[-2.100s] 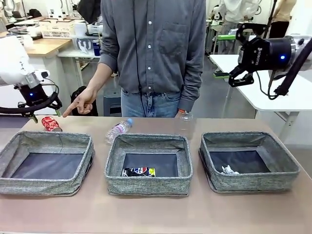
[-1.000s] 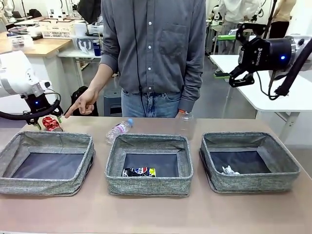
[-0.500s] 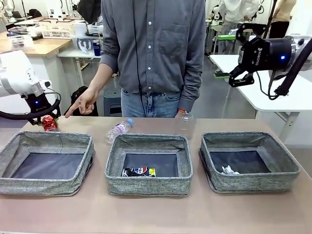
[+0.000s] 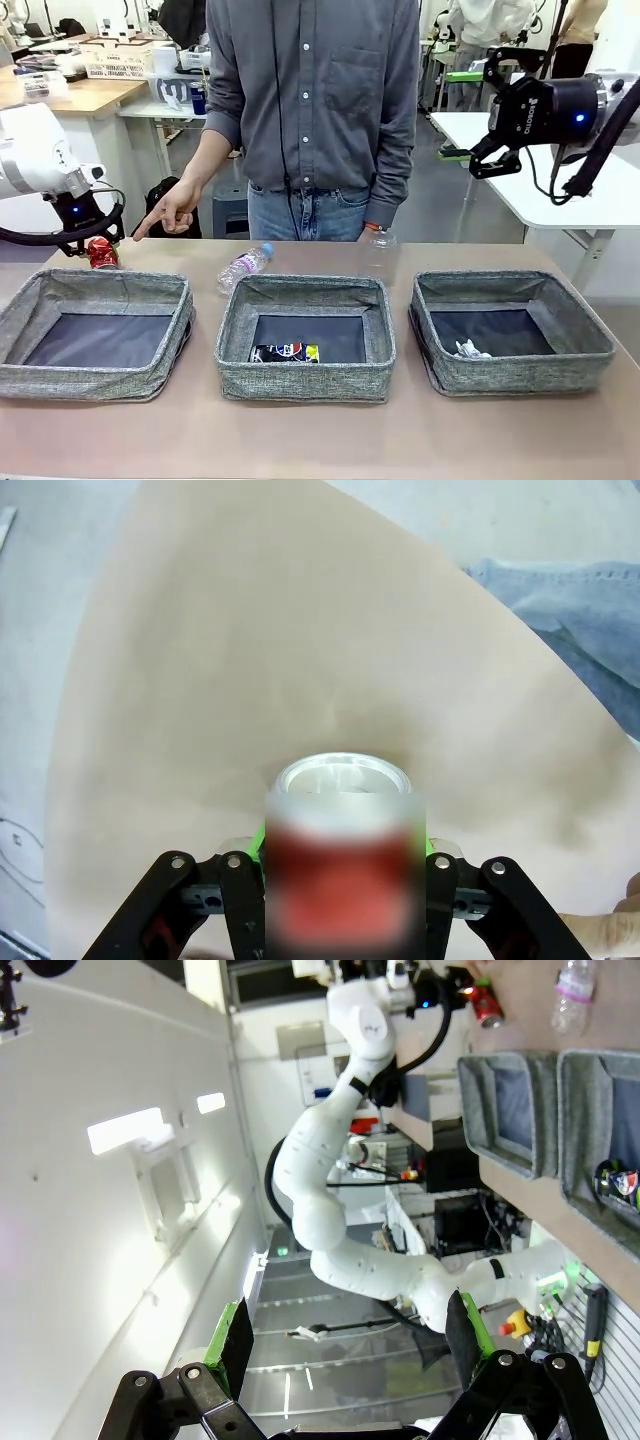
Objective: Sort the waste into the appropriate baskets.
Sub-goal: Pick up the waste item pointed out by the person.
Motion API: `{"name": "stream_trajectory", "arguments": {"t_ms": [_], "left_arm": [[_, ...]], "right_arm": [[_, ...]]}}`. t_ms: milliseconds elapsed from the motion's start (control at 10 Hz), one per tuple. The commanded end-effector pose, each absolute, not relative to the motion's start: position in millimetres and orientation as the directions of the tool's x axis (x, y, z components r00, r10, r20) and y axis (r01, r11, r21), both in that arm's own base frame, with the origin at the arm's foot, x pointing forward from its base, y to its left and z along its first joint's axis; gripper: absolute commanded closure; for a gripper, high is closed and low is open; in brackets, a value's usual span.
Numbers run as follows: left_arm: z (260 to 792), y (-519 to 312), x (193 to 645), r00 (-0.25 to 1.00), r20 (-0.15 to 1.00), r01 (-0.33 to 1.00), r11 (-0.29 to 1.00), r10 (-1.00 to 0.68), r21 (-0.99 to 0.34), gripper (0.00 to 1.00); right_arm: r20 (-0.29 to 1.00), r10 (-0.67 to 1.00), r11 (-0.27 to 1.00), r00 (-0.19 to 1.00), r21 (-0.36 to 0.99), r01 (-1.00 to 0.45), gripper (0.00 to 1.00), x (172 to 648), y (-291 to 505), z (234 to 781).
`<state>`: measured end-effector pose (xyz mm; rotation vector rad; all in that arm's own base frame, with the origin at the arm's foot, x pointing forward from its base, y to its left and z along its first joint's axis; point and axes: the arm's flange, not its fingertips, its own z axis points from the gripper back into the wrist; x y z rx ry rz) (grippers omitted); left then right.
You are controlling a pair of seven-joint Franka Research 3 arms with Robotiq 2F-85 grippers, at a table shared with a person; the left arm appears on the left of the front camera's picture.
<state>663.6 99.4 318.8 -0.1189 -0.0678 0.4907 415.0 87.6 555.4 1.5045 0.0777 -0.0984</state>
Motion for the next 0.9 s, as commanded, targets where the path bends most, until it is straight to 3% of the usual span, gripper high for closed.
{"name": "stream_trajectory", "arguments": {"t_ms": [0,300,400,500,700,800], "left_arm": [[321,101,666,0.868,0.025,-0.489,0.862,0.496,-0.135,1.00],[413,109,624,0.941,0.039,-0.317,0.917,0.335,-0.242,1.00],[439,107,594,0.976,0.009,-0.206,0.938,0.217,-0.279,1.00],[458,104,556,0.991,-0.111,-0.104,0.941,0.072,-0.323,1.00],[475,97,468,0.954,-0.148,0.188,0.905,-0.261,-0.382,1.00],[473,96,441,0.978,0.009,0.198,0.917,-0.207,-0.346,1.00]], "right_arm": [[-0.108,-0.017,0.054,0.994,0.993,0.108,0.00,415,88,558],[-0.108,-0.017,0.054,0.994,0.993,0.108,0.00,415,88,558],[-0.108,-0.017,0.054,0.994,0.993,0.108,0.00,415,88,558],[-0.108,-0.017,0.054,0.994,0.993,0.108,0.00,415,88,558],[-0.108,-0.017,0.054,0.994,0.993,0.108,0.00,415,88,558],[-0.108,-0.017,0.054,0.994,0.993,0.108,0.00,415,88,558]]}}
